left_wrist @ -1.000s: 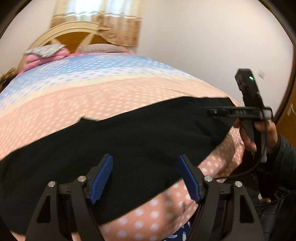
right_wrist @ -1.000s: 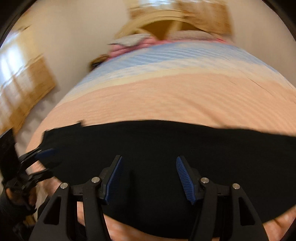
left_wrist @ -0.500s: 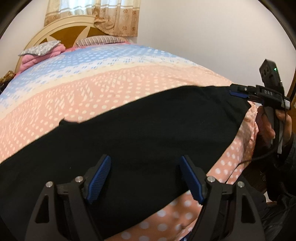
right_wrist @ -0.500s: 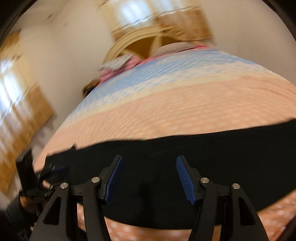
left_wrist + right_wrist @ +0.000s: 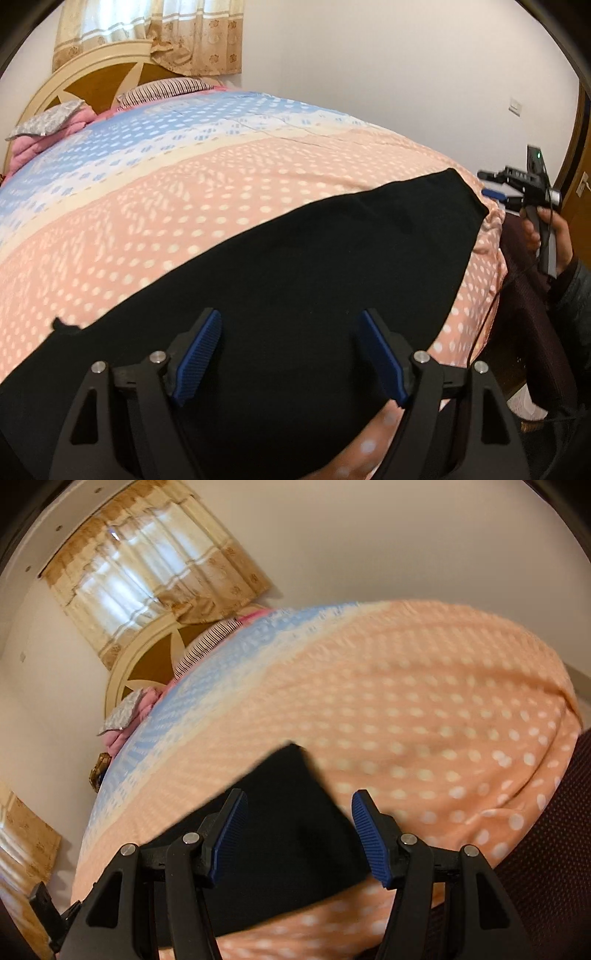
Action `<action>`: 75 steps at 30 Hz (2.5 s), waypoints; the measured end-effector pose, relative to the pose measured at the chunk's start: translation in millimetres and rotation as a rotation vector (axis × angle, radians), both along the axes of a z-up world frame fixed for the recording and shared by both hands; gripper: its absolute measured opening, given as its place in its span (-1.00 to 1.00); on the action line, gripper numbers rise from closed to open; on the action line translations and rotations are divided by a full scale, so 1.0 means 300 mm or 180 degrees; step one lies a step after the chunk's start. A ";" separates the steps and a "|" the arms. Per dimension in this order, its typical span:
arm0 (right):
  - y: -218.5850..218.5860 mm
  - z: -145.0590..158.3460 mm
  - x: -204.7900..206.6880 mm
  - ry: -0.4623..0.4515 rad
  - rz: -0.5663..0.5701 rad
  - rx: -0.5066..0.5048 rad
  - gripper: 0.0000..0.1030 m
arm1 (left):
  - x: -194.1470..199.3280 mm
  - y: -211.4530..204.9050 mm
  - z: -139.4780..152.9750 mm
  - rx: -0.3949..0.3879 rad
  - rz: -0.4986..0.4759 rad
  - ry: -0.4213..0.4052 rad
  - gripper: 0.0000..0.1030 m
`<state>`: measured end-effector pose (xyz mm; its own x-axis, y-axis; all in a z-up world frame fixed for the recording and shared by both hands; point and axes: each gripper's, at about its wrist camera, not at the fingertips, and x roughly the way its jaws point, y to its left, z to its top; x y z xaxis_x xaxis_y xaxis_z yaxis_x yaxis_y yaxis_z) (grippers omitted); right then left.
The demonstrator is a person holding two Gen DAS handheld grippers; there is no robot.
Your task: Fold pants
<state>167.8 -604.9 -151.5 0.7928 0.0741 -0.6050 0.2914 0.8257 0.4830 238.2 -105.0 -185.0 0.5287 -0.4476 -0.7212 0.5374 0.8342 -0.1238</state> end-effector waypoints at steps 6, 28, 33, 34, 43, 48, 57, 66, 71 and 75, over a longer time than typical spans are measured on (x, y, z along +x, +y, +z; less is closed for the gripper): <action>-0.048 -0.080 0.041 0.0131 0.0180 0.0335 0.18 | 0.014 -0.038 -0.042 -0.0012 0.0150 0.0077 0.65; -0.045 -0.092 0.137 0.0006 0.0580 0.0253 -0.06 | 0.012 -0.087 -0.052 0.0212 0.0191 0.0058 0.92; -0.051 -0.103 0.159 0.0000 0.0684 0.0342 -0.26 | 0.009 -0.094 -0.057 0.0256 0.0149 0.0036 0.95; -0.047 -0.101 0.165 0.0008 0.0695 0.0318 -0.34 | 0.011 -0.092 -0.058 0.0253 0.0148 0.0039 0.96; 0.033 -0.067 0.144 -0.0052 0.0731 0.0071 -0.77 | 0.008 -0.080 -0.053 0.0195 0.0204 0.0048 0.96; 0.095 0.011 0.086 -0.0161 0.0633 -0.0196 -0.77 | 0.004 -0.033 -0.039 0.0072 0.0319 0.0105 0.96; 0.391 0.202 0.022 -0.0220 0.0722 -0.0737 -0.77 | -0.039 0.073 0.002 -0.0111 0.0487 0.0031 0.96; 0.759 0.223 0.015 -0.0212 0.1281 -0.0825 -0.77 | -0.061 0.125 0.009 -0.0281 0.0532 -0.0005 0.96; 0.931 0.181 0.044 -0.0146 0.1460 -0.0813 -0.77 | -0.066 0.156 0.006 -0.0369 0.0543 -0.0019 0.96; 1.028 0.156 0.071 -0.0149 0.1511 -0.0771 -0.77 | -0.067 0.184 -0.004 -0.0422 0.0578 -0.0012 0.96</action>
